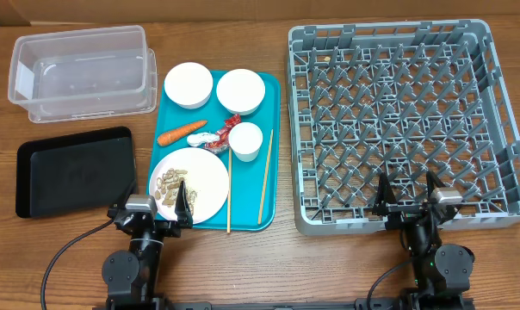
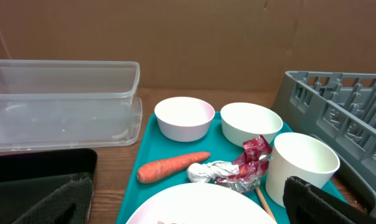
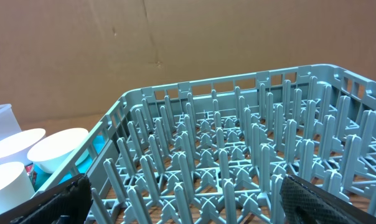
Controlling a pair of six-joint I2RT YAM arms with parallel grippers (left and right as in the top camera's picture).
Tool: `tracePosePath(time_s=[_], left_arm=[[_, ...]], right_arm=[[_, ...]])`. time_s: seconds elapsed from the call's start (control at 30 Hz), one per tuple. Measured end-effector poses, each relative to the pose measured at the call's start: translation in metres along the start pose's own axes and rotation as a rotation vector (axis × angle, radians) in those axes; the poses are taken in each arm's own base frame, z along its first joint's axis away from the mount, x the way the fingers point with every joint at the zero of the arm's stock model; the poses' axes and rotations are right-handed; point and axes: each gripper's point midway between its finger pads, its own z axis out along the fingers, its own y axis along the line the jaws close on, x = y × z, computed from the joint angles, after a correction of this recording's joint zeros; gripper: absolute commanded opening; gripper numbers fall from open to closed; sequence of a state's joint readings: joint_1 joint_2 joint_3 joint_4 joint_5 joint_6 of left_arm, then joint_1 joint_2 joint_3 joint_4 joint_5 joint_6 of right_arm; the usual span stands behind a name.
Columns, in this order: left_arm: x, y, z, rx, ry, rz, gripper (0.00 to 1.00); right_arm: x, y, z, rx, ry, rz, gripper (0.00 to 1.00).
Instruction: Sort waste into correct bins and load items into the dishwasher
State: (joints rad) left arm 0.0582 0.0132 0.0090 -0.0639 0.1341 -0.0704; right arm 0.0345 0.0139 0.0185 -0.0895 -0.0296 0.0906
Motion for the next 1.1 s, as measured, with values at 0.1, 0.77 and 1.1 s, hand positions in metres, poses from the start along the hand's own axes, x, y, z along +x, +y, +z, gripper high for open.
tracePosePath(time_s=[0.1,0.77,1.1], left_arm=[[-0.0001,0.0,0.0,0.0,0.0,0.0,1.0],[0.0,0.0,0.0,0.0,0.0,0.0,1.0],[0.0,0.0,0.0,0.0,0.0,0.0,1.0]], right_arm=[[0.0002,0.0,0.0,0.0,0.001,0.0,1.0],[0.0,0.0,0.0,0.0,0.0,0.0,1.0],[0.0001,0.0,0.0,0.0,0.0,0.0,1.0]])
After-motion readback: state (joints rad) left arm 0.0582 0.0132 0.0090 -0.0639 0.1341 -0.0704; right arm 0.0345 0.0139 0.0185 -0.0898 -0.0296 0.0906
